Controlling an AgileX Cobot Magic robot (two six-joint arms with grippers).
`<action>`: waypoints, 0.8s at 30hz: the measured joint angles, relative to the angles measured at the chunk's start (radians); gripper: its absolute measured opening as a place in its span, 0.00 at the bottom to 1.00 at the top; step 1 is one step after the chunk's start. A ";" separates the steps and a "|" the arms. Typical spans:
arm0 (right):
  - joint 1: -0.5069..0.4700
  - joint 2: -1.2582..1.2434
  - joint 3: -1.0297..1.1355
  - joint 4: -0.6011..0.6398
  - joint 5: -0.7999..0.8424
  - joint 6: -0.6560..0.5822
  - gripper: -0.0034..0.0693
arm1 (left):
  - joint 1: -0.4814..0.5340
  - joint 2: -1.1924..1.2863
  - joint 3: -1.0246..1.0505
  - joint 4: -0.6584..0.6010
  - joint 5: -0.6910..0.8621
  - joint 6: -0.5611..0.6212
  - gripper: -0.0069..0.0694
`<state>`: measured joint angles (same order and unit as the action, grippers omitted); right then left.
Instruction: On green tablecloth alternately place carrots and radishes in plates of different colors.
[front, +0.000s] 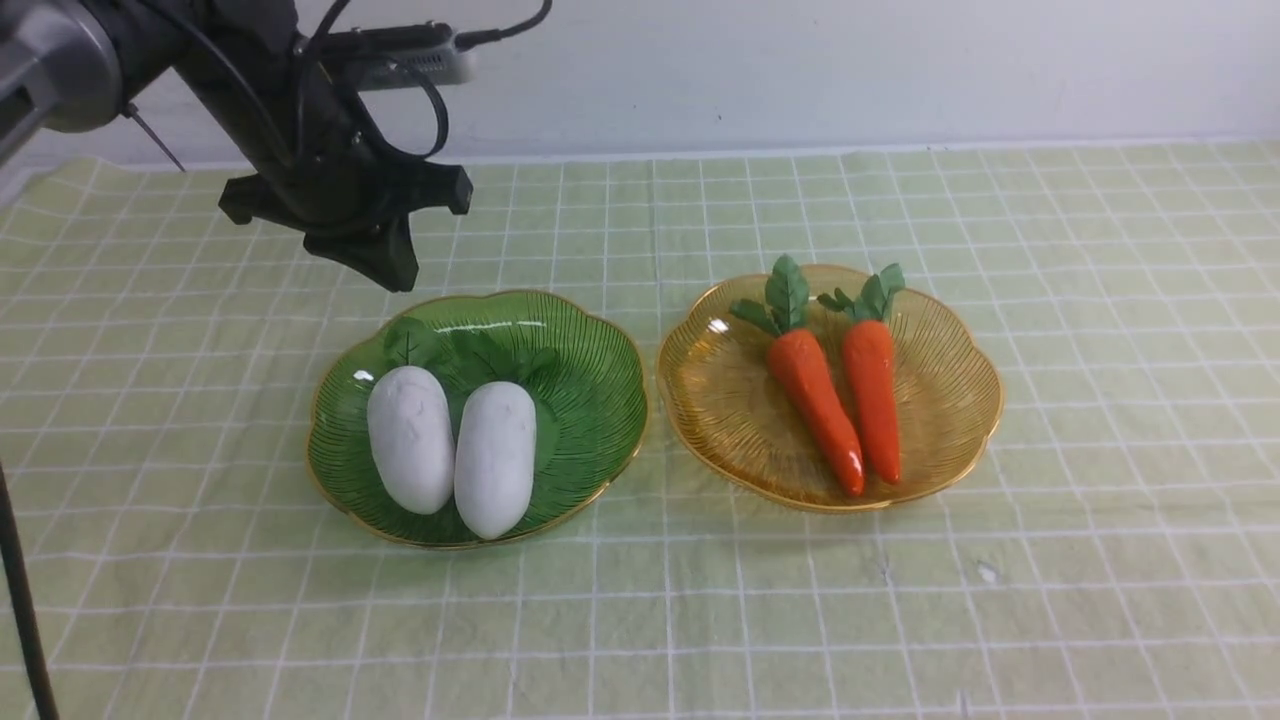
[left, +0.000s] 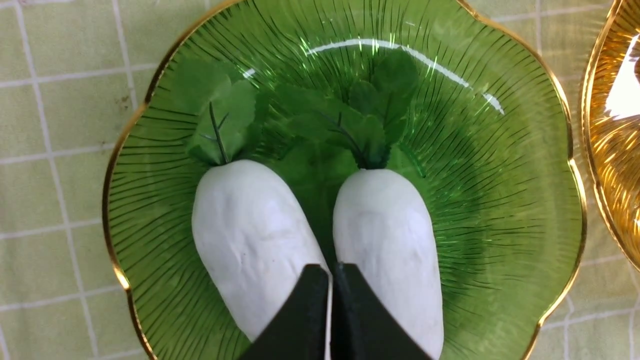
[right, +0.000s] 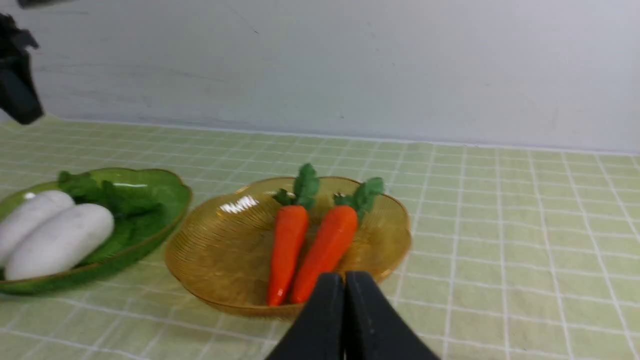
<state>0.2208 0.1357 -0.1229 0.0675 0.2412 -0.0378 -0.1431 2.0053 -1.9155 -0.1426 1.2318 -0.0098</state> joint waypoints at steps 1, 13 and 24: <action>-0.024 -0.013 0.021 0.000 0.001 0.000 0.03 | 0.000 0.000 0.000 0.000 0.000 0.000 0.08; -0.204 -0.144 0.152 -0.051 0.030 0.000 0.03 | 0.000 -0.115 0.000 0.000 0.004 0.031 0.08; -0.204 -0.144 0.151 -0.056 0.105 0.000 0.03 | 0.000 -0.353 0.000 0.000 0.022 0.042 0.08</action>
<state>0.0164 -0.0080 0.0283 0.0113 0.3463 -0.0378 -0.1431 1.6520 -1.9155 -0.1426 1.2540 0.0317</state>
